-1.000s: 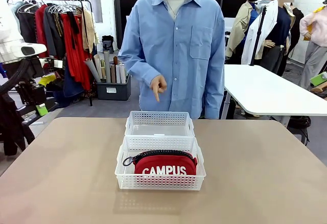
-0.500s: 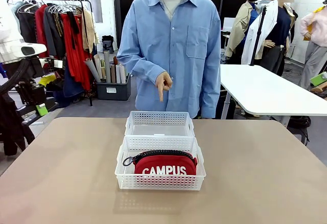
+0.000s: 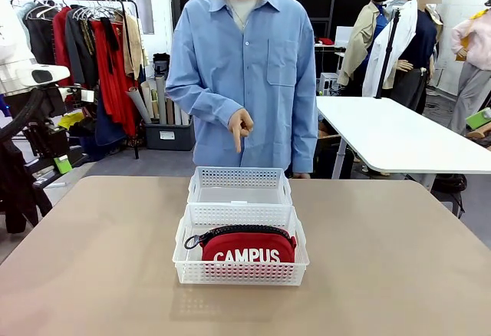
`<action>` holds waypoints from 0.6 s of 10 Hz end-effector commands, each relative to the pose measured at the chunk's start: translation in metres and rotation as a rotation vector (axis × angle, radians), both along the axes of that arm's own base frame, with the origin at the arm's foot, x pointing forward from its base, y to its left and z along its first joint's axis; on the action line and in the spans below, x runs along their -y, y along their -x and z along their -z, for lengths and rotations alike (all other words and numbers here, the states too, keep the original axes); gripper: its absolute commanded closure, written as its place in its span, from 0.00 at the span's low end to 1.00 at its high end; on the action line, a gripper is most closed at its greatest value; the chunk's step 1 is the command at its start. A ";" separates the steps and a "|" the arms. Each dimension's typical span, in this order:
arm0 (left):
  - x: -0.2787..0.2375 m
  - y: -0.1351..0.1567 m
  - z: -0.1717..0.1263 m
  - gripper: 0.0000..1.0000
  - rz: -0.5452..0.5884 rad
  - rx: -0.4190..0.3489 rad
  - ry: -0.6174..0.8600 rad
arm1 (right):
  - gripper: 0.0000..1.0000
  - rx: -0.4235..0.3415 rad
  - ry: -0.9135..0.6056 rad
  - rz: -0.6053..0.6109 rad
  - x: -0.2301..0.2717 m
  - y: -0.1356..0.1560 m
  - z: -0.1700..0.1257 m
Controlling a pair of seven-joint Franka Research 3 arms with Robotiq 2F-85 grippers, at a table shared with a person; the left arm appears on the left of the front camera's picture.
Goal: Distribute items into two baskets.
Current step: Place the picked Stapler into the Organizing basket as instructed by the person.
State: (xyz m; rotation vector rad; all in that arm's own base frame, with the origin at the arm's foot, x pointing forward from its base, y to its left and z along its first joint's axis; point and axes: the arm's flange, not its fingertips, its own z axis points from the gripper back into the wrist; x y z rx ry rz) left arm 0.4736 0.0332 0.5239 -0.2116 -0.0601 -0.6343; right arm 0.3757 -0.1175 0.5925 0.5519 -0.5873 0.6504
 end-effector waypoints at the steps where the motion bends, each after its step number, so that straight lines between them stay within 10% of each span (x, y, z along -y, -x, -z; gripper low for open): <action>1: 0.000 0.000 -0.001 1.00 -0.002 0.009 -0.011 | 0.00 0.002 -0.001 -0.002 -0.001 0.000 -0.001; 6: 0.010 -0.014 0.001 1.00 0.015 -0.014 0.016 | 0.00 0.002 -0.001 -0.002 -0.001 0.000 -0.001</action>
